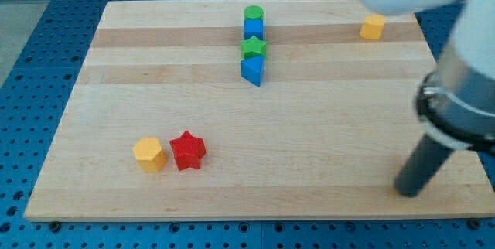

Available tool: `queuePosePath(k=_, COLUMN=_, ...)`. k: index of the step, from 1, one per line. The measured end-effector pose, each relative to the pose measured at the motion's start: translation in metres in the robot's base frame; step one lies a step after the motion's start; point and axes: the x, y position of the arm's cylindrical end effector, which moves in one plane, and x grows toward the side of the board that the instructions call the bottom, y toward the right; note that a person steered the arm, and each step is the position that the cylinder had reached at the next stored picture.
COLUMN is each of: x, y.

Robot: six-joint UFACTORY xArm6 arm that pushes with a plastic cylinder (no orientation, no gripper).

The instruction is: Move the red circle to the left of the red star

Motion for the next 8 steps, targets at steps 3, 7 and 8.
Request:
queuePosePath(k=3, x=-0.007, y=0.032)
queuePosePath(k=7, x=-0.020, y=0.067)
queuePosePath(k=8, x=-0.044, y=0.077)
